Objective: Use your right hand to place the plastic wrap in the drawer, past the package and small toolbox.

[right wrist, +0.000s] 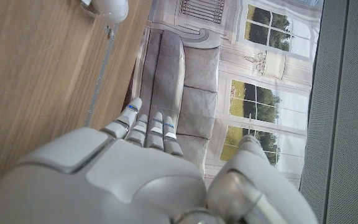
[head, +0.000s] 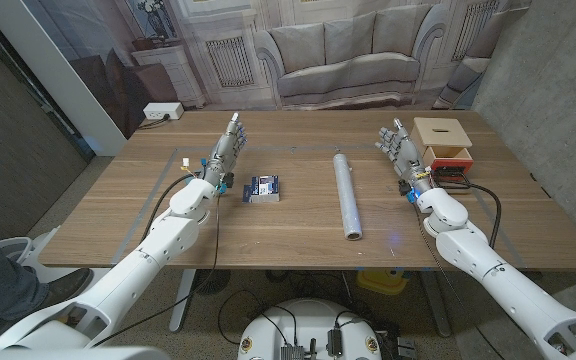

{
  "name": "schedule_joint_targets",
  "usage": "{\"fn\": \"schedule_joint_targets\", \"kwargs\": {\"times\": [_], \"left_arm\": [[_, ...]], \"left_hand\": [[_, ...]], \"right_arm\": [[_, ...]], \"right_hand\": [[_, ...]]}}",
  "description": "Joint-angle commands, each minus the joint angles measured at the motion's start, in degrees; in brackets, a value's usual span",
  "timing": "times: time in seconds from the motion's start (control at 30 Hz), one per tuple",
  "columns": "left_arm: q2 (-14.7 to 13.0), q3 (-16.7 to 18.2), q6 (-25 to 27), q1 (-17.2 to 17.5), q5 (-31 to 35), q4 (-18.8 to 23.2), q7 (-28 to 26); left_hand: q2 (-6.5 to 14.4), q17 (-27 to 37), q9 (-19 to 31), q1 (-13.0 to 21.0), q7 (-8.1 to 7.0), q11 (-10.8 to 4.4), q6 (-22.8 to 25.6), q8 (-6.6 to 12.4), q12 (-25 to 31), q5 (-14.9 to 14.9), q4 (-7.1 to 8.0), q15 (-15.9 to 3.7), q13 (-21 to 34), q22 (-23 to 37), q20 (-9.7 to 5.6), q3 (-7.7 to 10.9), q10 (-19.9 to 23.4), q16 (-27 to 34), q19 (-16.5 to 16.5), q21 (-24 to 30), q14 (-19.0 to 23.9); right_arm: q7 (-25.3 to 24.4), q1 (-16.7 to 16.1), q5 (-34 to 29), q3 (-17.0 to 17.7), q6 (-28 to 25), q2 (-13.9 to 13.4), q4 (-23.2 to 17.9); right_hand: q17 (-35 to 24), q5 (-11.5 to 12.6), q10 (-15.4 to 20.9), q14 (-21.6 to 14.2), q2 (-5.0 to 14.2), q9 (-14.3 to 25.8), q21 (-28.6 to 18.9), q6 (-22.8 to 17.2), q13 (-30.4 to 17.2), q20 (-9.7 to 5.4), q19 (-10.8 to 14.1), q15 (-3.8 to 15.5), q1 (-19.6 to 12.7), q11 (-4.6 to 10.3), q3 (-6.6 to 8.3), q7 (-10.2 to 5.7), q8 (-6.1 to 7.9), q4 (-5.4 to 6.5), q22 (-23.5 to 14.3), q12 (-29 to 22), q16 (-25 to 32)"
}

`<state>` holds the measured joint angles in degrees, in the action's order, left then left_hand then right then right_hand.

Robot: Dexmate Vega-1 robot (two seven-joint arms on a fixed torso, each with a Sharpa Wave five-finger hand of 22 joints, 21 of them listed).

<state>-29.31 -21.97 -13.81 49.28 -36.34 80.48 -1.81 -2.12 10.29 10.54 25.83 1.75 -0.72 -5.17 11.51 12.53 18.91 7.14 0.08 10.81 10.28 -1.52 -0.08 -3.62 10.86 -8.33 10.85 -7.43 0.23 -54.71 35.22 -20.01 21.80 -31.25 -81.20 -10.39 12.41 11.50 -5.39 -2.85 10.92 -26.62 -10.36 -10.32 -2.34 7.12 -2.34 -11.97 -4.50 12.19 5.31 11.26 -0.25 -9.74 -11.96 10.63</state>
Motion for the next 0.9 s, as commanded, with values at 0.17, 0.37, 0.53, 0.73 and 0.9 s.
{"fn": "schedule_joint_targets", "kwargs": {"times": [0.17,0.37,0.53,0.73,0.9], "left_arm": [[0.30,-0.44,0.61,-2.70,0.75,-1.78,0.58],[0.92,-0.91,0.60,-3.92,0.84,-3.23,1.35],[0.96,-1.08,0.69,-4.15,1.19,-3.30,1.15],[0.51,-0.89,0.71,-3.73,1.49,-2.23,0.62],[-0.12,-0.22,0.90,-2.30,1.20,0.02,-0.46]], "left_hand": [[0.64,0.13,0.19,0.42,0.09,-0.14,0.30,0.19,0.26,0.31,-0.11,0.21,0.07,0.07,0.28,-0.01,-0.05,0.37,-0.12,0.59,0.15],[0.79,0.13,0.19,0.56,0.05,-0.24,0.44,0.21,0.23,0.34,-0.18,0.19,0.07,0.07,0.28,-0.02,0.03,0.33,-0.16,0.58,0.22],[0.90,0.13,0.19,0.66,0.03,-0.28,0.58,0.23,0.22,0.35,-0.21,0.20,0.08,0.07,0.29,-0.02,0.13,0.34,-0.16,0.59,0.34],[1.05,0.13,0.19,0.79,0.04,-0.31,0.67,0.24,0.19,0.37,-0.26,0.16,0.08,0.08,0.38,-0.02,0.20,0.32,-0.16,0.60,0.44],[1.18,0.13,0.20,0.93,0.11,-0.31,1.00,0.33,0.18,0.39,-0.32,0.21,0.09,0.09,0.42,-0.04,0.33,0.29,-0.14,0.61,0.51]], "right_arm": [[-6.16,-5.08,-5.20,0.62,0.65,-2.17,-7.29],[-5.18,-4.88,-5.92,0.23,1.80,-2.19,-6.99],[-4.64,-4.51,-6.83,-0.25,2.03,-2.43,-6.90],[-5.18,-4.70,-8.86,-0.65,1.57,-3.31,-8.08],[-4.75,-4.78,-9.03,-0.81,1.36,-3.70,-8.78]], "right_hand": [[0.01,0.11,0.90,-0.89,0.35,0.02,0.40,-0.86,-0.22,-0.52,0.86,-0.12,-0.57,-0.09,0.33,-0.30,0.29,-0.48,-0.32,-0.44,0.65],[0.01,0.10,1.10,-1.06,0.38,0.00,0.51,-0.98,-0.22,-0.49,1.04,-0.04,-0.70,-0.12,0.32,-0.36,0.29,-0.58,-0.33,-0.49,0.66],[0.02,0.10,1.15,-1.26,0.44,-0.02,0.60,-1.16,-0.22,-0.51,1.21,-0.03,-0.90,0.03,0.35,-0.35,0.33,-0.70,-0.34,-0.49,0.69],[0.05,0.12,1.59,-1.60,0.66,-0.04,0.77,-1.54,-0.22,-0.37,1.47,0.04,-1.45,0.13,0.52,-0.54,0.43,-1.00,-0.34,-0.63,0.72],[0.08,0.08,1.93,-1.99,0.67,-0.05,0.86,-1.93,-0.22,-0.36,1.91,0.14,-1.86,0.13,0.56,-0.59,0.51,-1.27,-0.35,-0.72,0.76]]}}
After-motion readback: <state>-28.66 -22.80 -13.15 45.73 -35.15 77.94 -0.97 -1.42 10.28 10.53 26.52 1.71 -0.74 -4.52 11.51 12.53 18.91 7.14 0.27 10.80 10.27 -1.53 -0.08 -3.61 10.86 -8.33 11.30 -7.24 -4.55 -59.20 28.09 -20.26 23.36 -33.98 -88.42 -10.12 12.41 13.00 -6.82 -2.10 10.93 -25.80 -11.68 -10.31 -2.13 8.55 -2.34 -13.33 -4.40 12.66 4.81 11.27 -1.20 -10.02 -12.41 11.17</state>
